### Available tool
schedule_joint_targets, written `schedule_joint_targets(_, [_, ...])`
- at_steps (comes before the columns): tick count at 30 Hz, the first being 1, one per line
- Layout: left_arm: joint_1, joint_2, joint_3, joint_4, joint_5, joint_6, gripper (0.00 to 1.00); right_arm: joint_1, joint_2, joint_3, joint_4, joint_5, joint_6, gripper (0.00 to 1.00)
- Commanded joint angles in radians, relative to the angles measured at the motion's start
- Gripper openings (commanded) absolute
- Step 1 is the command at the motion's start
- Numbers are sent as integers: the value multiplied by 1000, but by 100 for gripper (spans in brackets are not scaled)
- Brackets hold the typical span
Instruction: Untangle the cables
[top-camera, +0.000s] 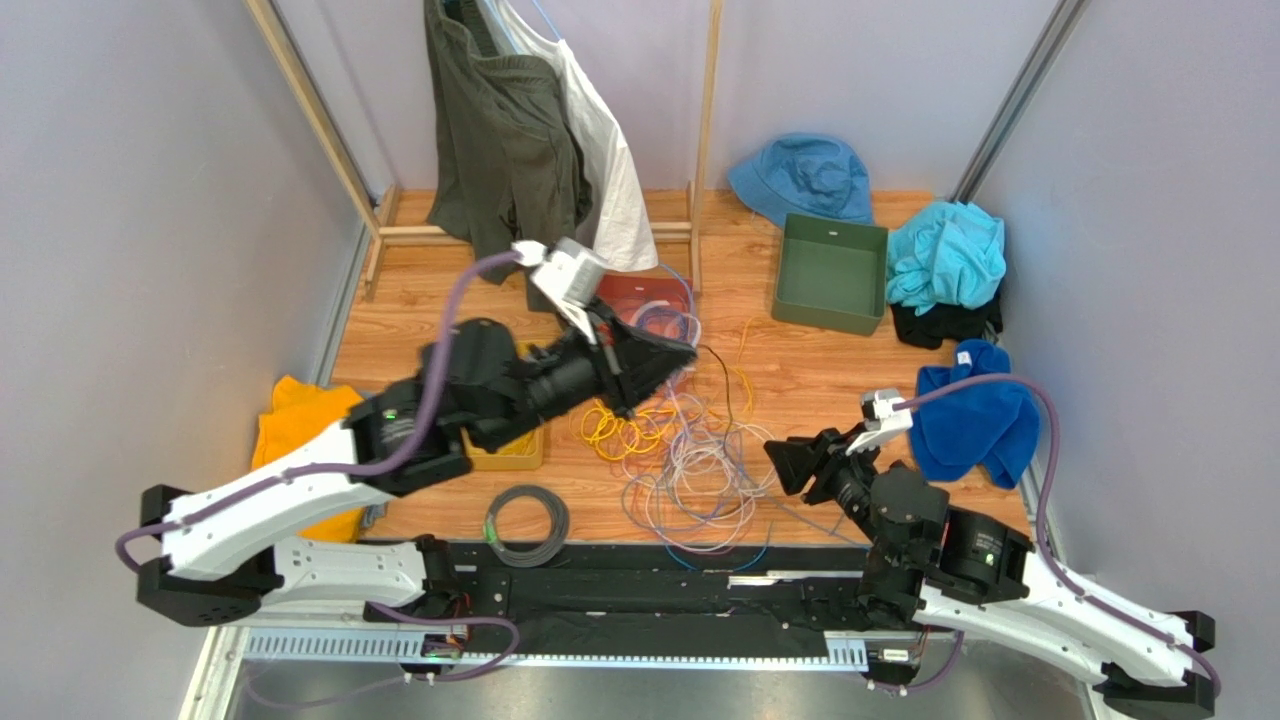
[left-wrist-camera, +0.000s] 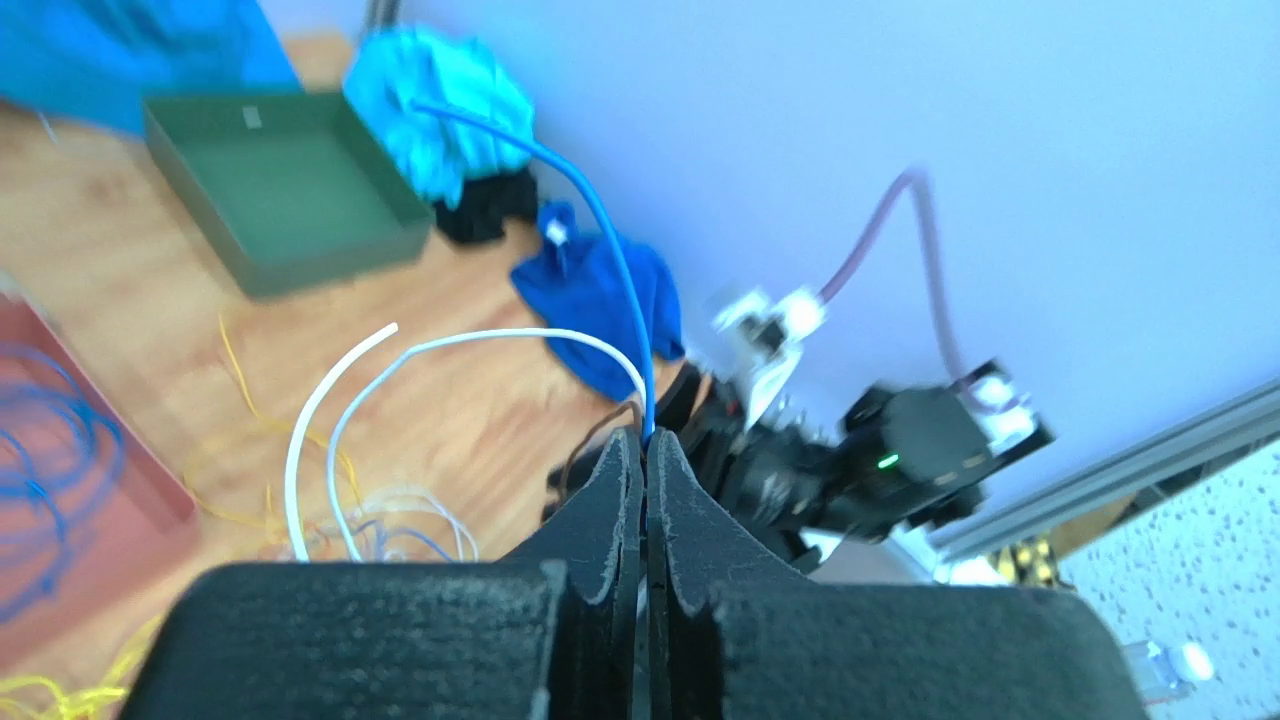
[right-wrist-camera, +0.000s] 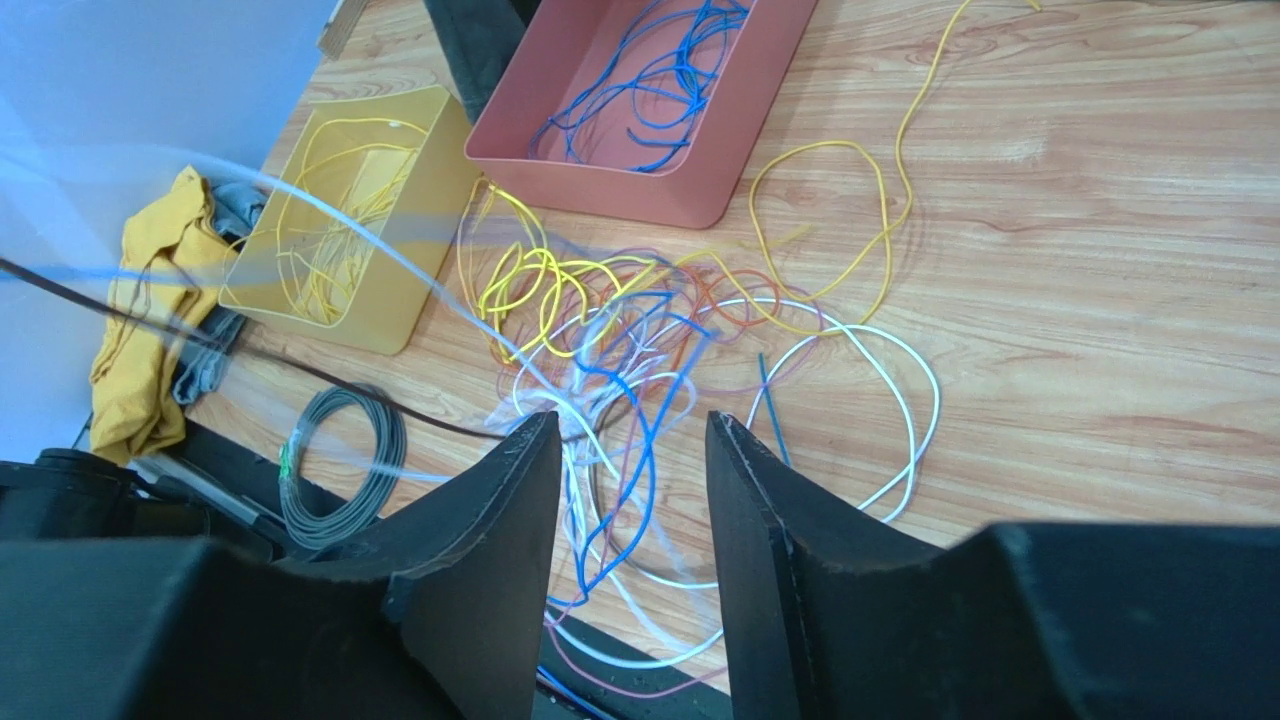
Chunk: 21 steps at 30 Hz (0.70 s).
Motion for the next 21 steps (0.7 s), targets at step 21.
schedule_joint_targets(21, [28, 84, 195, -298, -51, 142, 0, 4, 80, 150, 375, -233, -275, 50])
